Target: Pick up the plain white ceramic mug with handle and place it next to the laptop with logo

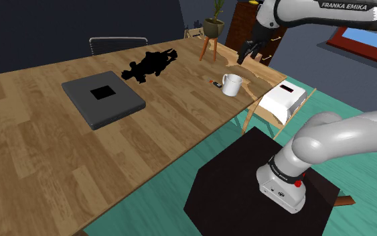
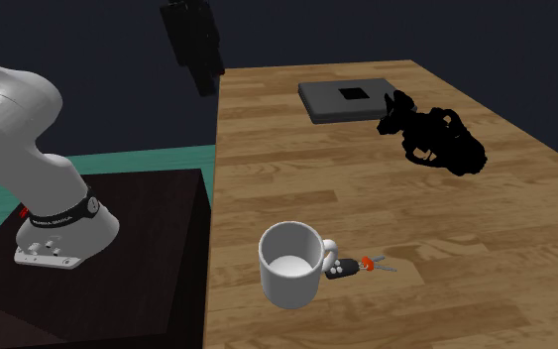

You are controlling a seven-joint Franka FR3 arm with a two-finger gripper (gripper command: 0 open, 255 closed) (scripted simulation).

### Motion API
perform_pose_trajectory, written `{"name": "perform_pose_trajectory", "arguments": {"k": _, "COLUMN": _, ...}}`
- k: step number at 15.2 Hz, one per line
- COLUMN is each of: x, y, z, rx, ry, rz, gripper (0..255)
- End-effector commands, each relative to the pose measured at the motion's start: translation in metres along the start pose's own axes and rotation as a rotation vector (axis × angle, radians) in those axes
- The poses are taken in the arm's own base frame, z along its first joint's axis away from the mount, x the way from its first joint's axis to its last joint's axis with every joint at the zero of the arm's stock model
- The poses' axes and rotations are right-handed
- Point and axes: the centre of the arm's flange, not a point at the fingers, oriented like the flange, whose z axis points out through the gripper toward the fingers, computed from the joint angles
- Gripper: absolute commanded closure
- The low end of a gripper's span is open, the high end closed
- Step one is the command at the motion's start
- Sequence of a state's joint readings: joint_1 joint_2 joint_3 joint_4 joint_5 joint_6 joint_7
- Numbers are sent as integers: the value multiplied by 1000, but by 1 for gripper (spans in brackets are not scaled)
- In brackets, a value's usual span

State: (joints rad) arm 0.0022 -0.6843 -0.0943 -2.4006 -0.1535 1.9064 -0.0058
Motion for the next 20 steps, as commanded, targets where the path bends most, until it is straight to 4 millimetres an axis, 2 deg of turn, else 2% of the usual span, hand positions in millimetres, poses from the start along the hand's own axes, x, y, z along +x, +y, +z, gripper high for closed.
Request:
{"name": "perform_pose_trajectory", "arguments": {"k": 1, "x": 11, "y": 13, "z": 25, "rx": 10, "ry": -8, "rz": -5, "gripper": 0}}
{"name": "perform_pose_trajectory", "arguments": {"k": 16, "x": 74, "y": 101, "z": 200, "rx": 82, "ry": -77, "rz": -38, "gripper": 0}}
{"name": "perform_pose_trajectory", "arguments": {"k": 20, "x": 75, "y": 104, "z": 224, "rx": 85, "ry": -80, "rz": -40, "gripper": 0}}
